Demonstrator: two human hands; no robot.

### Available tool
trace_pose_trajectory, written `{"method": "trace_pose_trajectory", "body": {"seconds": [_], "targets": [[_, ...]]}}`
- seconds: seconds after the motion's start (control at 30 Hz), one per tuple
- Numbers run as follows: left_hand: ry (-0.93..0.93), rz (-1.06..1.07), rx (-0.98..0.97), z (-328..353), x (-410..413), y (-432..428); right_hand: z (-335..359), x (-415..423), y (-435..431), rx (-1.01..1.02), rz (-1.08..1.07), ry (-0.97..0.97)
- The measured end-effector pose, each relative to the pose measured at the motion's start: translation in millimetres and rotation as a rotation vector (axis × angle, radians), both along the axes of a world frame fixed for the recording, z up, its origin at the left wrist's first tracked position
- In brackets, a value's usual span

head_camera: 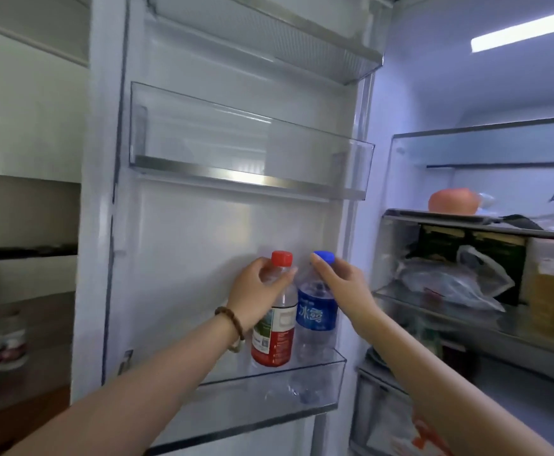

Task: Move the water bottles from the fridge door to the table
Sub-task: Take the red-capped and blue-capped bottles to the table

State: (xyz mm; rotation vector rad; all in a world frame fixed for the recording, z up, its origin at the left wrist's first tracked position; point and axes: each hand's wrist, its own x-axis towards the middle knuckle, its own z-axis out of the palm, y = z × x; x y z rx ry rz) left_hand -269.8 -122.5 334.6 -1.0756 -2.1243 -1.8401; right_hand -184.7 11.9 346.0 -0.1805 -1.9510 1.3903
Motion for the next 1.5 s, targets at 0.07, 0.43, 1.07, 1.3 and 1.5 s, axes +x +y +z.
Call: {"method": "trace_pose_trajectory", "body": {"seconds": [0.07,0.43,1.07,1.3,1.5], "targets": [[-0.048,-0.006,0.063,0.6,4.7,-0.3,-3.5,0.3,-3.5,-0.05,0.04,0.067],[-0.034,0.08,0.222,-1.6,48.7,-1.9,-13.0,10.4,-13.7,-0.206,0.136,0.254],[0.314,0.036,0.265,81.6,90.9,-71.3,64.7,49.2,-70.6,-0.033,0.173,0.522],[0.251,0.093,0.375,108.1,84.9,-175.1,96.0,52.1,-155.1,0.005,0.22,0.557],[0.211,0.171,0.406,107.5,62.0,-296.3,101.6,29.9,-265.6,-0.063,0.341,0.546]]}}
